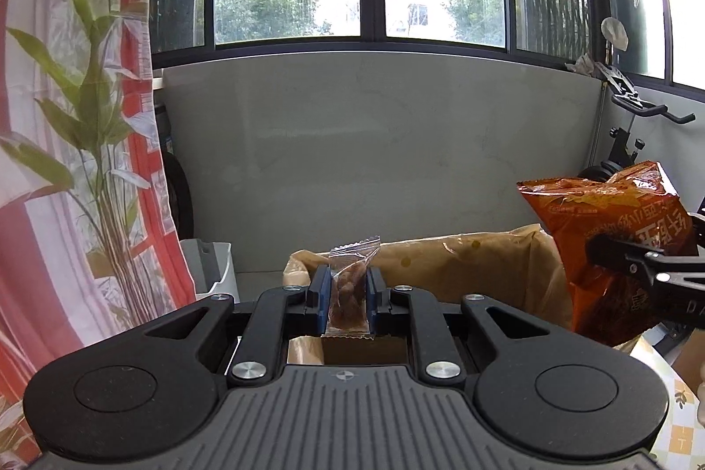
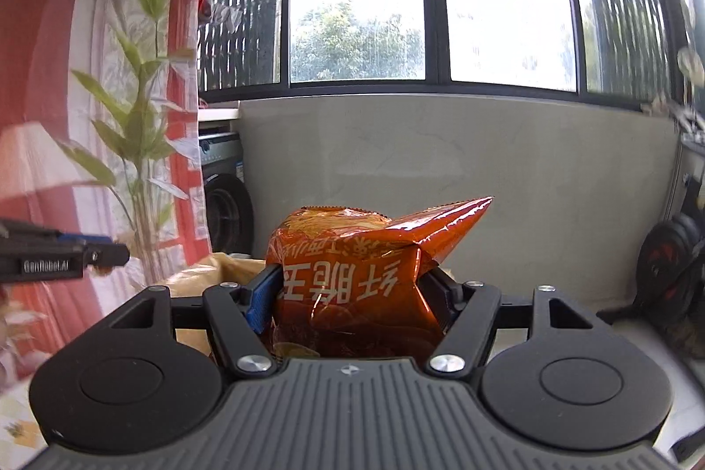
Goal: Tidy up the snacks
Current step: 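Carry both packets over the lined box and open both tools to drop them, then move both open tools back down to the snack pile beside the box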
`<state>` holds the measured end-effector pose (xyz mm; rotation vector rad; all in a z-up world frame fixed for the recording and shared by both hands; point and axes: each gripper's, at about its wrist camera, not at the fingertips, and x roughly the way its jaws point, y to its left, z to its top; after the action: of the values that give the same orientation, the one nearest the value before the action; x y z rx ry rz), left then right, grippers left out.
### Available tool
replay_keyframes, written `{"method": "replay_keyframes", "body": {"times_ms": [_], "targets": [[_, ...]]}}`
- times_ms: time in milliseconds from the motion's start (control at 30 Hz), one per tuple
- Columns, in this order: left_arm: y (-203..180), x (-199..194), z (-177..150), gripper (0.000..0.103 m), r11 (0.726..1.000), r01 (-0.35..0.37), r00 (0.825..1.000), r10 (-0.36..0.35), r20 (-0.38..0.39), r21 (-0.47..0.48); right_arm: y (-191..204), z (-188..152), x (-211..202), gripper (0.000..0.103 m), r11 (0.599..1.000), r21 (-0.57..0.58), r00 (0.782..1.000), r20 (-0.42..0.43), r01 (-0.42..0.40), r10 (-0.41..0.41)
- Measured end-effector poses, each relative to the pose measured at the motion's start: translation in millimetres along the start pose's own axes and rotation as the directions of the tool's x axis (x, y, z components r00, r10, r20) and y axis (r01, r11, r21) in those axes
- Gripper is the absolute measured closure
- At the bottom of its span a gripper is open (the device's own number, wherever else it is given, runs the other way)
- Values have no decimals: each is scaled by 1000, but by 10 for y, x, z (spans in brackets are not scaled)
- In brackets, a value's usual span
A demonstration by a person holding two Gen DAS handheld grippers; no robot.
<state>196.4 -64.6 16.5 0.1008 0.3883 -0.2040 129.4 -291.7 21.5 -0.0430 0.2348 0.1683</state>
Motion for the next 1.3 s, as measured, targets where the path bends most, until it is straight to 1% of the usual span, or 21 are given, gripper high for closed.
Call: {"method": "replay_keyframes", "body": {"times_ms": [100,200,267,333,367,400,433,467,500,533,633,700,800,833,933,1033,1133,1233,1300], "targets": [[-34,277,33,85,1000,2,1000,-2,-26,-10,12,-51,268,34,1000,-24,999,-33,-13,12],[-48,518,-15,85,1000,-14,999,14,-43,-11,-3,-110,506,34,1000,5,996,-82,-31,31],[-53,632,-69,84,1000,-18,998,17,-59,-12,-12,-158,610,34,999,25,993,-116,-19,22],[-68,715,-109,79,1000,-9,997,9,-79,1,-35,-199,684,33,998,60,988,-148,-27,36],[-79,707,-132,66,1000,-2,996,3,-89,10,-44,-218,712,32,996,76,986,-162,-35,47],[-86,712,-146,48,1000,-1,996,2,-95,19,-55,-236,733,31,995,91,982,-178,-40,56],[-89,702,-156,40,1000,-4,995,7,-99,27,-59,-251,746,29,994,101,980,-189,-47,65],[-85,660,-172,32,999,-12,995,15,-95,35,-65,-262,749,25,993,111,978,-197,-50,71],[-83,621,-178,31,999,-15,996,18,-87,42,-77,-266,734,22,991,122,977,-199,-47,70],[-76,576,-179,31,999,-13,997,17,-80,48,-92,-262,708,21,991,131,978,-200,-38,64],[-35,434,-182,31,998,-16,997,20,-74,56,-134,-246,594,21,987,160,978,-197,-32,64],[5,310,-206,30,999,-32,997,35,-73,39,-157,-235,478,21,983,182,980,-185,-35,69],[89,121,-263,30,1000,-26,996,26,-82,10,-156,-253,263,21,978,204,983,-165,-48,83],[123,45,-289,28,1000,-24,996,25,-80,6,-158,-266,196,21,975,216,982,-166,-56,93],[213,-204,-371,19,1000,-19,998,18,-61,-8,-165,-310,-22,21,962,258,978,-166,-84,130],[341,-436,-428,16,999,-8,999,6,-45,-45,-138,-350,-236,18,962,258,980,-151,-89,131],[498,-639,-492,15,994,18,999,-22,-41,-104,-96,-410,-424,17,963,256,983,-136,-89,127],[595,-822,-611,15,988,42,998,-49,-44,-147,-32,-508,-583,17,964,251,984,-129,-83,119],[622,-916,-715,15,986,42,997,-52,-55,-159,37,-588,-665,17,969,237,986,-130,-72,105]]}}
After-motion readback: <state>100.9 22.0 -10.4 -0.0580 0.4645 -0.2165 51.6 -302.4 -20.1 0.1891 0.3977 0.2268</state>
